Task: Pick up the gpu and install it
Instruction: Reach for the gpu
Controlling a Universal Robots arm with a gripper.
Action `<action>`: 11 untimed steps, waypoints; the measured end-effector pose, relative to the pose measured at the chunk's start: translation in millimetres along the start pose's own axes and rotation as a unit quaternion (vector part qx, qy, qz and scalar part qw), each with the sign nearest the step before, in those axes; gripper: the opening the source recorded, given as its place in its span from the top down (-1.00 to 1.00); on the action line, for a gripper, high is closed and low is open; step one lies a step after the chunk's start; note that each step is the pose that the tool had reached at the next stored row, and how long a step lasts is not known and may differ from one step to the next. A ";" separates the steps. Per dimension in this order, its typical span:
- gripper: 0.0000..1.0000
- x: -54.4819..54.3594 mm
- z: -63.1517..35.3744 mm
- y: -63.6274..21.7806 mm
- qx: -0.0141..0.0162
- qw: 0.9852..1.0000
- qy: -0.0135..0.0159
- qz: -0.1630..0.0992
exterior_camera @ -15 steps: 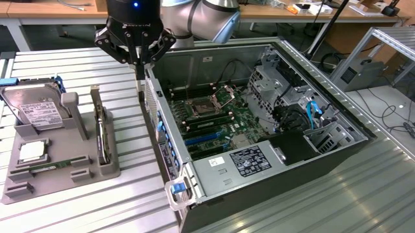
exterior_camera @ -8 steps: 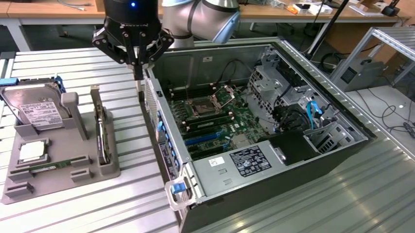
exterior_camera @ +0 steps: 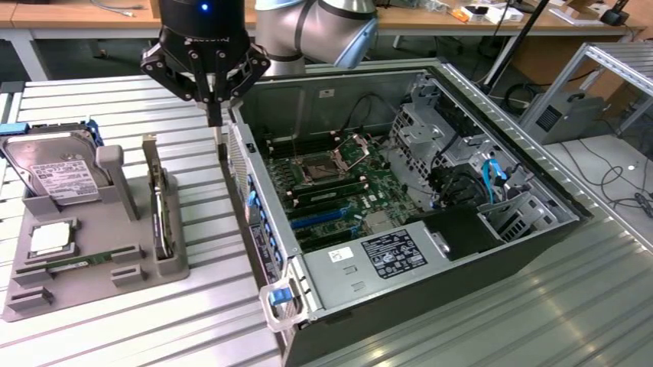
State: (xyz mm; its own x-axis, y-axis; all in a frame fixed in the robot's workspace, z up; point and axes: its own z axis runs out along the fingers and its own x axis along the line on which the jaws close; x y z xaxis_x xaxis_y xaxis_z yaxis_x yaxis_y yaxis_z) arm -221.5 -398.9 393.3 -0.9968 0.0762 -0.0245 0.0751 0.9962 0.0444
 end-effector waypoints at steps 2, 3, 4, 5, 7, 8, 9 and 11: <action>0.79 1.5 -0.1 -0.1 0.000 1.000 0.000 0.000; 0.79 1.9 -0.1 -0.1 0.000 1.000 0.000 0.000; 0.79 2.4 -0.1 -0.2 0.000 1.000 0.000 0.000; 0.79 2.8 -0.1 -0.2 0.000 1.000 0.000 0.000; 0.79 3.4 -0.1 -0.3 0.000 1.000 0.000 0.000; 0.79 3.7 -0.2 -0.3 0.000 1.000 0.000 0.000; 0.79 4.2 -0.1 -0.3 0.000 1.000 0.000 0.000; 0.79 5.4 -0.2 -0.4 0.000 1.000 0.000 0.000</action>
State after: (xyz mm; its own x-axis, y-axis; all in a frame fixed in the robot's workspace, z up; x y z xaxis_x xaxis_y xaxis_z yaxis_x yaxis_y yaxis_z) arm -226.9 -398.9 393.3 -0.9968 0.0762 -0.0245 0.0751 0.9962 0.0444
